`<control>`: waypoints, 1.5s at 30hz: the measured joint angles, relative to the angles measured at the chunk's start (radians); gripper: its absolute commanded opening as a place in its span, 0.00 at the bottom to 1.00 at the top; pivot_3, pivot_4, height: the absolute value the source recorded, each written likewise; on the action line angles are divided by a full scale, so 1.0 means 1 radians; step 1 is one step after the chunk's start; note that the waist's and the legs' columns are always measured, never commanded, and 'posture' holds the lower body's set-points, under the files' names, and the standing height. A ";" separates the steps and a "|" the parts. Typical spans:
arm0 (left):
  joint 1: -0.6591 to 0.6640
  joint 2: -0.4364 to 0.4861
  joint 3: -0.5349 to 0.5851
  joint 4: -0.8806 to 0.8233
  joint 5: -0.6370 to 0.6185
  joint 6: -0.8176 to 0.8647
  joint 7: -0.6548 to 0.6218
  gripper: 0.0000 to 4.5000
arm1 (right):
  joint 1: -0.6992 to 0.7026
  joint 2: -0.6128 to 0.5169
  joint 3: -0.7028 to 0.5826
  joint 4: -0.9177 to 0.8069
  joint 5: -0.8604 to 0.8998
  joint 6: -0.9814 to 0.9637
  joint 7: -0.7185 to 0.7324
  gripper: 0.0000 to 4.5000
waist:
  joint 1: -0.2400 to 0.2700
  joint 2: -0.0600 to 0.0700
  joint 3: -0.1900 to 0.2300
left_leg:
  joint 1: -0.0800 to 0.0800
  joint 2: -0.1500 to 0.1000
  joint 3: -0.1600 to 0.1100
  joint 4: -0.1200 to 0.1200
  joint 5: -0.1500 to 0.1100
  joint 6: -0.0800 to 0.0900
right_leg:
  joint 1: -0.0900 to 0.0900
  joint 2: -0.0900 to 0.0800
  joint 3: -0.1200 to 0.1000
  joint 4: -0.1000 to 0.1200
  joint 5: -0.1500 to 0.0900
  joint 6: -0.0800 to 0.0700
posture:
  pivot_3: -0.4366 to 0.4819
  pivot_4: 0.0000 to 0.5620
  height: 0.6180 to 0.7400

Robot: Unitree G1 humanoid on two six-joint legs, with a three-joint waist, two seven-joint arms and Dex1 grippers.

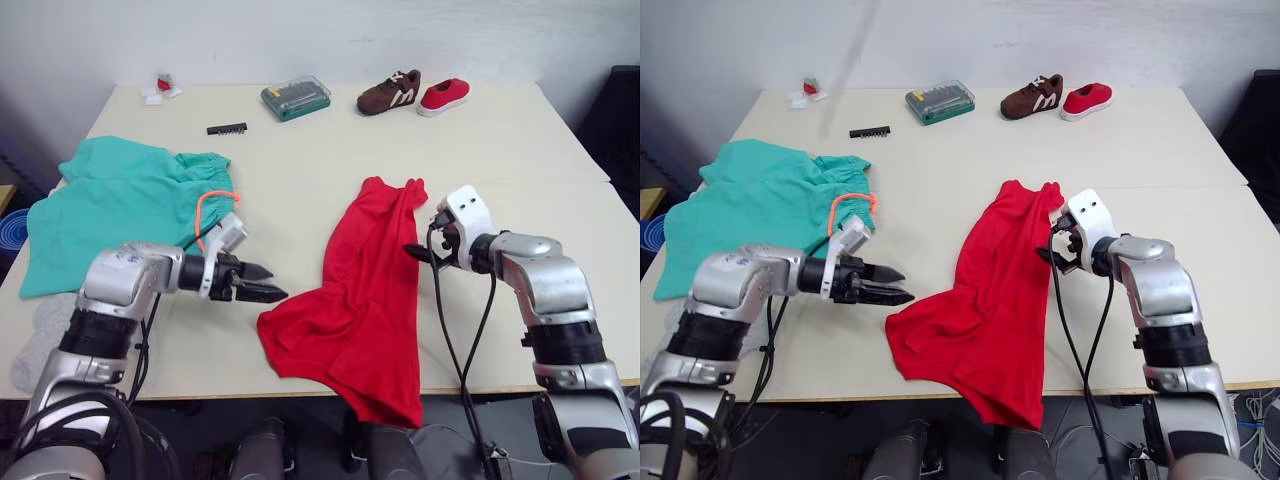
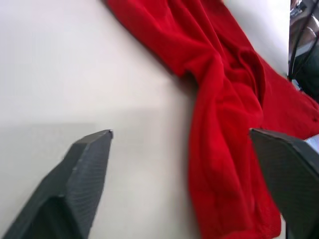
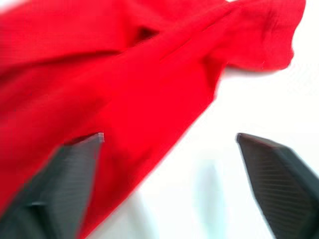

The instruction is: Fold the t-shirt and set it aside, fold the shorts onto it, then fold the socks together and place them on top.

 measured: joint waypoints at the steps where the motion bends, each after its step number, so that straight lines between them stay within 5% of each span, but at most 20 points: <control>1: -0.099 -0.049 -0.013 0.129 0.024 -0.035 -0.002 1.00 | 0.049 -0.003 -0.053 -0.101 0.044 0.108 0.002 1.00 | 0.015 0.000 0.000 | -0.001 0.000 -0.001 0.001 0.000 0.001 | 0.000 0.000 -0.001 0.000 0.000 0.000 | 0.48 0.27 1.00; 4: -0.279 -0.160 -0.046 0.388 0.086 -0.132 -0.012 1.00 | 0.124 0.024 -0.153 -0.295 0.155 0.358 0.008 1.00 | 0.027 0.000 0.000 | -0.002 0.000 0.000 0.003 -0.003 0.010 | 0.001 -0.001 -0.002 -0.003 0.001 0.001 | 0.48 0.27 1.00; 11: -0.412 -0.359 -0.072 0.791 0.202 -0.351 0.009 1.00 | 0.282 0.063 -0.241 -0.469 0.275 0.559 -0.028 1.00 | 0.013 0.000 0.000 | -0.007 0.000 0.002 0.003 -0.003 0.011 | -0.002 0.002 -0.005 -0.008 0.002 0.002 | 0.48 0.27 1.00; 19: -0.482 -0.425 0.001 0.973 0.266 -0.483 0.086 1.00 | 0.416 0.105 -0.263 -0.593 0.382 0.556 -0.110 1.00 | 0.014 -0.002 0.000 | -0.005 0.000 -0.001 0.004 -0.006 0.018 | 0.002 0.001 -0.006 -0.009 0.003 0.004 | 0.48 0.27 1.00; 21: -0.491 -0.436 0.015 0.994 0.277 -0.487 0.095 0.91 | 0.431 0.126 -0.271 -0.604 0.399 0.552 -0.135 1.00 | 0.015 -0.002 0.000 | -0.005 0.000 -0.001 0.004 -0.006 0.018 | 0.002 0.001 -0.007 -0.009 0.004 0.003 | 0.48 0.27 1.00; 25: -0.496 -0.462 0.043 1.010 0.294 -0.484 0.116 0.69 | 0.444 0.160 -0.271 -0.617 0.421 0.549 -0.182 0.80 | 0.014 -0.002 0.000 | -0.005 0.000 -0.001 0.004 -0.006 0.017 | 0.002 0.001 -0.007 -0.009 0.004 0.003 | 0.48 0.27 1.00; 35: -0.496 -0.501 0.077 1.040 0.330 -0.478 0.125 0.00 | 0.445 0.173 -0.226 -0.597 0.419 0.542 -0.230 0.03 | 0.012 -0.002 0.000 | -0.005 0.000 -0.001 0.004 -0.006 0.017 | 0.002 0.002 -0.007 -0.009 0.004 0.003 | 0.48 0.27 1.00; 45: -0.495 -0.504 0.151 1.039 0.326 -0.473 0.164 0.00 | 0.379 0.001 -0.153 -0.456 0.446 0.432 -0.164 0.01 | 0.013 -0.002 0.000 | -0.005 -0.001 0.000 0.005 -0.006 0.018 | 0.002 0.001 -0.006 -0.009 0.004 0.004 | 0.48 0.27 1.00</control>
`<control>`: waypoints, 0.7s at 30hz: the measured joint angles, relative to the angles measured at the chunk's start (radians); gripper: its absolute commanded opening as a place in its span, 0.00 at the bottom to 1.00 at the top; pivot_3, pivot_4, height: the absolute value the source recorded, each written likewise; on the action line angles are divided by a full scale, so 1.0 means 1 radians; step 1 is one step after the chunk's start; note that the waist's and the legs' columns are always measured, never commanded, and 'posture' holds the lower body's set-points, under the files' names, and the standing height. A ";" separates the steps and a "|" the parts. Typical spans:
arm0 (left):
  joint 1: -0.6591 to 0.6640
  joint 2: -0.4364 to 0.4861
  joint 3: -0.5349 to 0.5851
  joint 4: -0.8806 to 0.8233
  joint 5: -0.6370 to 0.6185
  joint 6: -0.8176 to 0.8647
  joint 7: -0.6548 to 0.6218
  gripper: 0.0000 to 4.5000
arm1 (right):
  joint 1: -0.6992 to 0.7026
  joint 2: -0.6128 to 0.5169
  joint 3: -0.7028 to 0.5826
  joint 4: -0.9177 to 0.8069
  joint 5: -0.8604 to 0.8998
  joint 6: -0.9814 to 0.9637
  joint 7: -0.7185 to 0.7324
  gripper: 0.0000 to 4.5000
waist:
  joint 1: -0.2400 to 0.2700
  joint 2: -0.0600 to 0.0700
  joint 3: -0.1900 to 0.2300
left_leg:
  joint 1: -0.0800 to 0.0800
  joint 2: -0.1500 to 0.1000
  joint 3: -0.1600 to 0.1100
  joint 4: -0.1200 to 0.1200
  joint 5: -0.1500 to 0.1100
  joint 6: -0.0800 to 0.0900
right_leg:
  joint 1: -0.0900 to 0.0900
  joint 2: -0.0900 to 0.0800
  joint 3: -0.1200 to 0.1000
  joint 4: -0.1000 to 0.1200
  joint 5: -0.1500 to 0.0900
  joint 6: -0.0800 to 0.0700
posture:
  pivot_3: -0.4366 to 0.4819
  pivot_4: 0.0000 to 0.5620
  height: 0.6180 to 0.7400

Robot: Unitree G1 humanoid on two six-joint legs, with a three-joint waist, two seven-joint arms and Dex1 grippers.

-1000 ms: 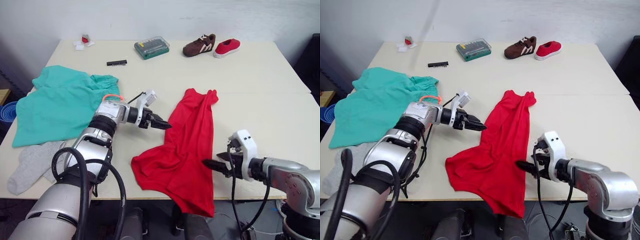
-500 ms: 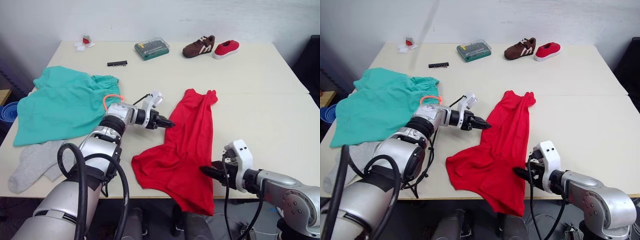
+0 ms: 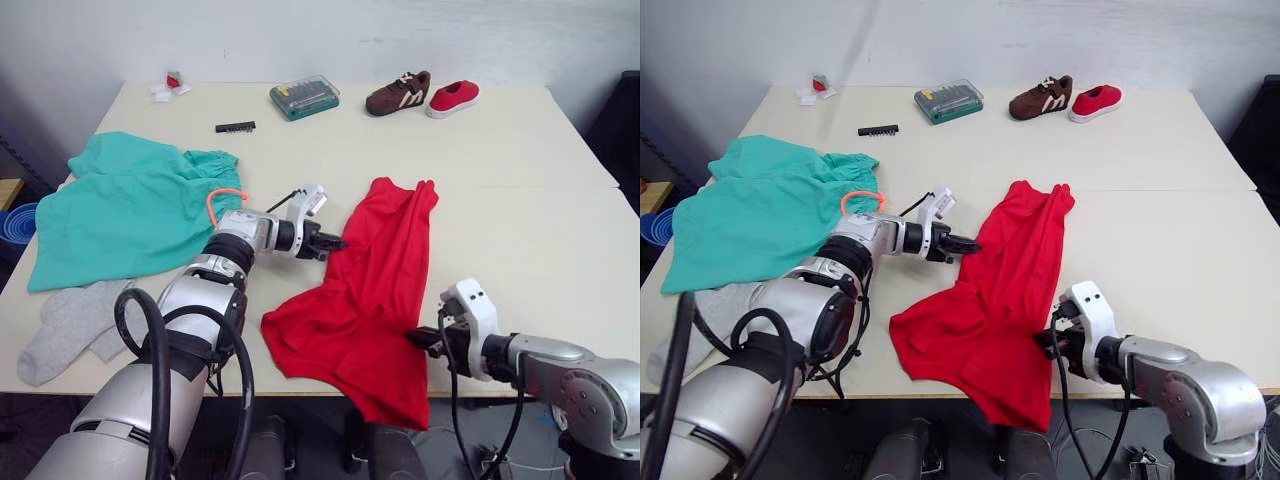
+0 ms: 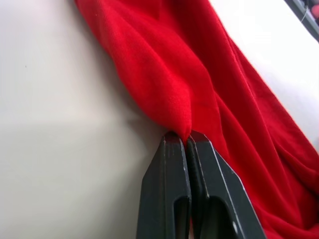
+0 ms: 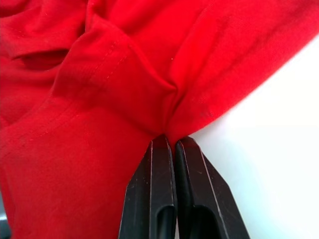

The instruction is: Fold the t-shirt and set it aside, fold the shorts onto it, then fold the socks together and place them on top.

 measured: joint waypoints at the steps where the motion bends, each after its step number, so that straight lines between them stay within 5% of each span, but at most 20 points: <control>1: 0.000 0.000 0.005 0.000 -0.001 0.001 0.000 0.00 | -0.011 -0.022 0.003 0.025 -0.001 -0.017 0.008 0.01 | 0.000 0.000 0.000 | 0.000 0.000 0.000 0.000 0.000 0.000 | 0.000 0.000 0.000 0.000 0.000 0.000 | 0.48 0.27 1.00; 12: 0.078 0.066 0.064 -0.143 -0.043 0.083 -0.011 0.00 | -0.219 -0.275 0.178 0.428 -0.053 -0.266 0.197 0.01 | -0.002 -0.001 0.000 | 0.000 0.001 0.001 0.000 0.003 -0.006 | -0.001 0.000 0.000 0.000 0.000 0.000 | 0.48 0.27 1.00; 21: 0.290 0.075 0.096 -0.587 -0.145 0.308 0.081 0.00 | -0.245 -0.319 0.273 0.496 -0.101 -0.410 0.310 0.01 | -0.003 -0.001 0.000 | 0.003 0.001 0.002 0.000 0.004 -0.007 | 0.002 0.000 0.002 0.002 0.000 0.000 | 0.48 0.27 1.00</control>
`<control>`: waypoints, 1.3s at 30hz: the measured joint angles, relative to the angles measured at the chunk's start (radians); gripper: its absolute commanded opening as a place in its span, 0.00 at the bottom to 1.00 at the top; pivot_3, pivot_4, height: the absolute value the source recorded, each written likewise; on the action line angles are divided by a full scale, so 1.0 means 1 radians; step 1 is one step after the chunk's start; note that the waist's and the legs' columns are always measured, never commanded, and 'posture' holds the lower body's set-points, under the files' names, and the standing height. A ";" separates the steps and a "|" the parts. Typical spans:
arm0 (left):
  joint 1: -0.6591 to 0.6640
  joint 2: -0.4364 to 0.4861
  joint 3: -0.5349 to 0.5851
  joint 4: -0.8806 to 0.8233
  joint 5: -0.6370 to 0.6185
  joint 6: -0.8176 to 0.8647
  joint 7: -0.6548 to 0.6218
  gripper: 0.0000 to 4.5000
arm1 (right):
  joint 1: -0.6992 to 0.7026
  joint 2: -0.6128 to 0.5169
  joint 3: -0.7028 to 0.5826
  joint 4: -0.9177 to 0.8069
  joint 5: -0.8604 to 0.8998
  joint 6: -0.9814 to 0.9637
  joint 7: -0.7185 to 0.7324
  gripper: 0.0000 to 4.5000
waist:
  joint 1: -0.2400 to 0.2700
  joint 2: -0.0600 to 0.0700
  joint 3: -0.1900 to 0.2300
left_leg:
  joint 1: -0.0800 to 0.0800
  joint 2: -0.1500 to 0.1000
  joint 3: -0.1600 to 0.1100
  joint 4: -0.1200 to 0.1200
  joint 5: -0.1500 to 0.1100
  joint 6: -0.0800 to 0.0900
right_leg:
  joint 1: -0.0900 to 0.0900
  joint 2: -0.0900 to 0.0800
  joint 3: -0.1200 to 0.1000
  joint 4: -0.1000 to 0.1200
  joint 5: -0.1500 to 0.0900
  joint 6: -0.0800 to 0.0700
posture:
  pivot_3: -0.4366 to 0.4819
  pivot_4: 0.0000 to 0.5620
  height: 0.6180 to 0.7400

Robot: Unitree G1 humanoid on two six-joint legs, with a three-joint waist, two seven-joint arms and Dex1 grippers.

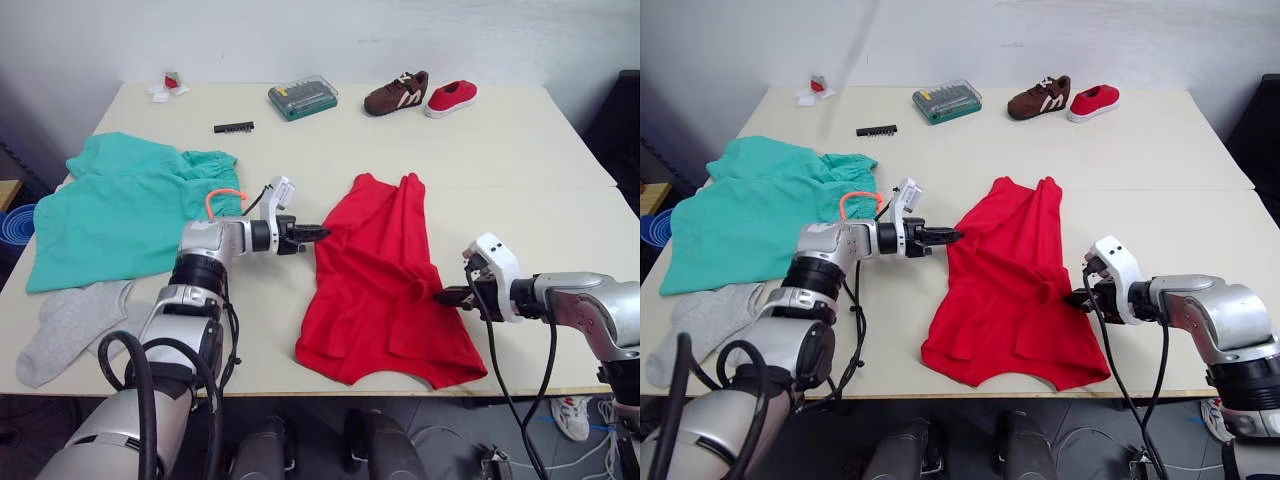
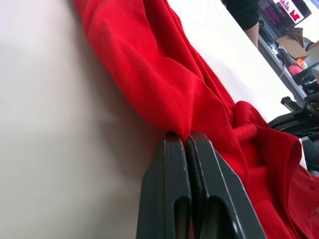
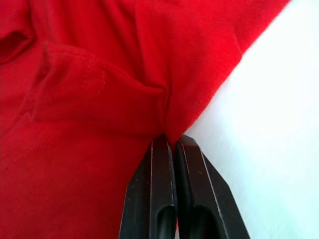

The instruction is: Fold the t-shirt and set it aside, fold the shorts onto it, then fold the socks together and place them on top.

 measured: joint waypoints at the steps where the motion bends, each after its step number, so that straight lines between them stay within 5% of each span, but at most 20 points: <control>1: 0.013 -0.002 0.000 -0.023 -0.006 0.009 0.018 0.00 | 0.000 0.000 0.003 0.000 -0.004 -0.008 0.005 0.01 | 0.000 0.000 0.000 | 0.000 0.000 0.000 0.000 0.000 0.000 | 0.000 0.000 0.000 0.000 0.000 0.000 | 0.48 0.27 1.00; 5: 0.038 0.001 -0.036 -0.056 0.001 -0.019 0.059 0.00 | 0.012 0.006 0.016 -0.002 -0.024 -0.075 0.021 0.01 | 0.001 0.000 0.000 | 0.001 0.000 0.000 0.000 0.000 -0.001 | 0.000 0.000 0.000 0.001 0.000 0.000 | 0.48 0.27 1.00; 7: 0.051 0.009 -0.079 -0.071 0.013 -0.053 0.049 0.10 | 0.037 0.008 0.006 -0.018 -0.032 -0.110 0.023 0.00 | 0.002 0.000 0.000 | 0.000 0.000 0.000 0.000 0.001 -0.001 | 0.000 0.000 0.000 0.001 0.000 0.000 | 0.48 0.27 1.00; 10: 0.068 0.064 -0.140 -0.113 0.017 -0.087 -0.028 0.27 | 0.093 -0.008 -0.029 -0.052 -0.022 -0.120 0.033 0.14 | 0.004 0.000 0.000 | 0.000 0.000 0.000 -0.001 0.001 -0.001 | -0.001 0.000 0.000 0.000 0.000 0.000 | 0.48 0.27 1.00; 18: 0.166 0.283 -0.260 -0.276 0.073 -0.329 -0.221 0.84 | 0.289 -0.117 -0.160 -0.197 -0.023 -0.225 0.091 0.75 | 0.003 0.000 0.000 | 0.000 0.000 0.000 -0.002 0.000 -0.002 | 0.000 0.000 0.000 -0.001 0.000 0.000 | 0.48 0.27 1.00; 20: 0.194 0.337 -0.272 -0.288 0.102 -0.486 -0.267 0.98 | 0.343 -0.149 -0.210 -0.215 -0.046 -0.303 0.119 0.75 | 0.005 0.000 0.000 | 0.000 0.000 0.001 -0.002 0.000 -0.002 | 0.000 0.000 0.000 -0.002 0.000 -0.001 | 0.48 0.27 1.00; 24: 0.235 0.395 -0.275 -0.305 0.109 -0.854 -0.385 0.99 | 0.480 -0.178 -0.310 -0.205 -0.159 -0.630 0.189 0.75 | 0.016 0.000 0.000 | 0.001 0.000 0.001 -0.002 -0.001 0.000 | 0.001 -0.001 0.000 -0.003 0.000 0.000 | 0.48 0.27 1.00; 31: 0.268 0.388 -0.311 -0.183 0.115 -1.582 -0.509 0.99 | 0.556 -0.183 -0.347 0.151 -0.478 -1.667 0.209 0.75 | 0.027 0.000 0.000 | 0.002 -0.001 0.004 -0.001 -0.001 0.001 | 0.003 0.000 0.001 -0.004 0.001 0.001 | 0.48 0.27 1.00; 39: 0.262 0.312 -0.376 -0.041 0.111 -1.953 -0.500 0.99 | 0.495 -0.249 -0.241 0.505 -0.724 -2.320 0.083 0.75 | 0.021 0.000 0.000 | 0.005 0.000 0.004 0.001 -0.001 0.001 | 0.004 0.000 0.003 -0.003 0.001 0.000 | 0.48 0.27 1.00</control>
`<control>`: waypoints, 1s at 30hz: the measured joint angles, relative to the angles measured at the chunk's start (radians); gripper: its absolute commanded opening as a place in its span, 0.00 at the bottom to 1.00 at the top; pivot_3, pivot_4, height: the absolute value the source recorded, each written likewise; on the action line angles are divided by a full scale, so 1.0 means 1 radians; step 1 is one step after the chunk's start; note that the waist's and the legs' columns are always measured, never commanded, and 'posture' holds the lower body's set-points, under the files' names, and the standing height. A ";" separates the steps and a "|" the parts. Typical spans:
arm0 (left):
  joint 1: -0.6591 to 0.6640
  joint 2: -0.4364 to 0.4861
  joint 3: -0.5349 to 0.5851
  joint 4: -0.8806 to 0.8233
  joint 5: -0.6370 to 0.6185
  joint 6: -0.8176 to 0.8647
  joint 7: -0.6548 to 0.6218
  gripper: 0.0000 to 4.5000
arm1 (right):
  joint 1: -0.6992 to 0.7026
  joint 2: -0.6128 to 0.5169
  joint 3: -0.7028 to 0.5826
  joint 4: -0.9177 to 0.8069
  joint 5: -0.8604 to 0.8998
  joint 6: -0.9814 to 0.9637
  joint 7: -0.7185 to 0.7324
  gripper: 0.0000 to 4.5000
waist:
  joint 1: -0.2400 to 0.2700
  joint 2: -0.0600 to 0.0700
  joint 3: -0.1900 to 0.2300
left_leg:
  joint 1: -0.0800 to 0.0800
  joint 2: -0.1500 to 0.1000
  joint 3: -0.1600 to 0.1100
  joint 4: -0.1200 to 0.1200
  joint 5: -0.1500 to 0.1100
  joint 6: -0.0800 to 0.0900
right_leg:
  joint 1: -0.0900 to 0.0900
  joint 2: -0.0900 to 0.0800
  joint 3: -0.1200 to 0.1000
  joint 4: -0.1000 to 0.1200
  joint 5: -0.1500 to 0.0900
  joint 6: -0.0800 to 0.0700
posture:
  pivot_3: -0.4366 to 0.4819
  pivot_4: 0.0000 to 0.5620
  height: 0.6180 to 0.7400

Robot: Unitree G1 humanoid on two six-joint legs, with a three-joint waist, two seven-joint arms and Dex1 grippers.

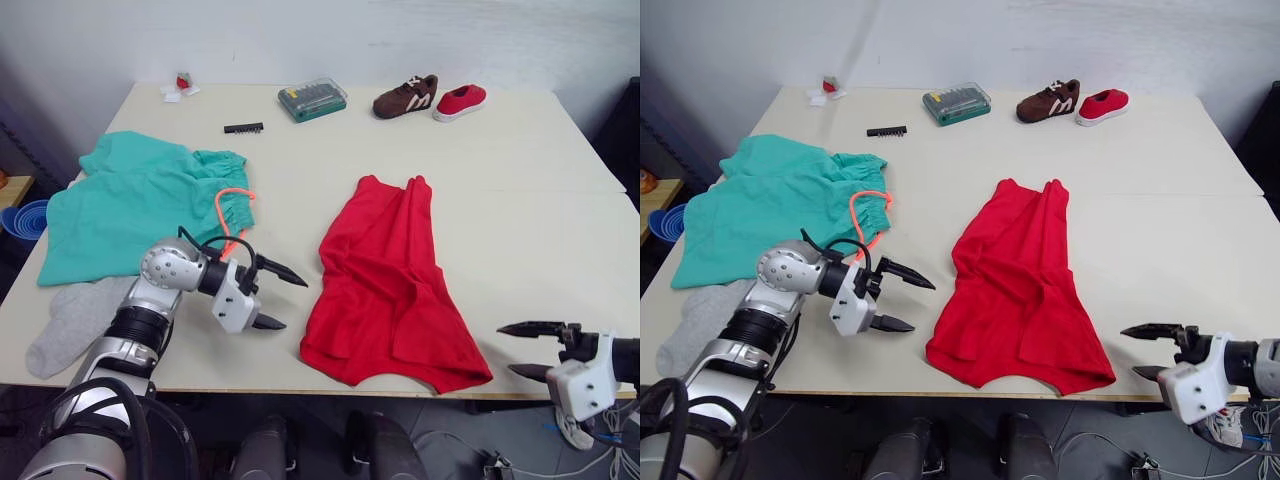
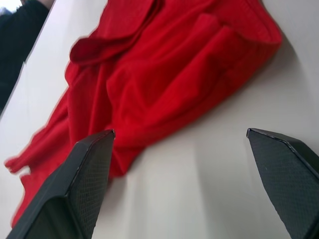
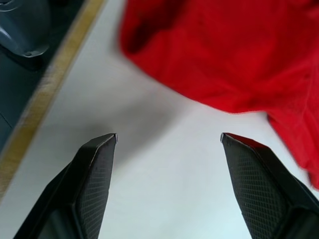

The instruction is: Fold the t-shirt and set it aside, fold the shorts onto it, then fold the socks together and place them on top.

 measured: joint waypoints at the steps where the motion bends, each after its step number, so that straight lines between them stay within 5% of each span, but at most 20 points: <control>1: -0.002 -0.009 -0.007 0.007 -0.004 -0.025 0.008 0.99 | -0.013 0.000 0.005 0.021 -0.020 -0.037 -0.027 0.75 | -0.002 0.000 0.000 | 0.000 0.000 0.000 0.000 0.000 0.000 | 0.000 0.000 0.000 0.000 0.000 0.000 | 0.48 0.27 1.00; 18: -0.075 -0.059 -0.130 0.192 0.104 -0.254 0.181 0.99 | -0.110 0.166 0.117 -0.047 -0.244 -0.079 -0.332 0.75 | -0.039 -0.007 -0.002 | 0.018 0.003 -0.007 -0.002 -0.006 0.003 | 0.021 0.001 -0.004 -0.004 -0.001 -0.003 | 0.48 0.27 1.00; 22: -0.084 -0.036 -0.177 0.206 0.108 -0.275 0.203 0.79 | -0.110 0.161 0.139 -0.051 -0.264 -0.066 -0.368 0.55 | -0.040 -0.007 -0.002 | 0.018 0.003 -0.007 -0.002 -0.006 0.003 | 0.021 0.001 -0.004 -0.004 -0.002 -0.003 | 0.48 0.27 1.00; 29: -0.089 0.027 -0.277 0.227 0.069 -0.279 0.198 0.28 | -0.104 0.154 0.198 -0.051 -0.273 -0.015 -0.400 0.01 | -0.047 -0.007 -0.002 | 0.018 0.004 -0.007 -0.003 -0.006 0.003 | 0.019 0.001 -0.004 -0.002 -0.003 -0.004 | 0.48 0.27 1.00; 30: -0.089 0.038 -0.289 0.225 0.058 -0.270 0.190 0.22 | -0.099 0.152 0.200 -0.053 -0.266 -0.007 -0.402 0.00 | -0.046 -0.006 -0.002 | 0.018 0.004 -0.007 -0.003 -0.006 0.003 | 0.019 0.001 -0.004 -0.002 -0.003 -0.004 | 0.48 0.27 1.00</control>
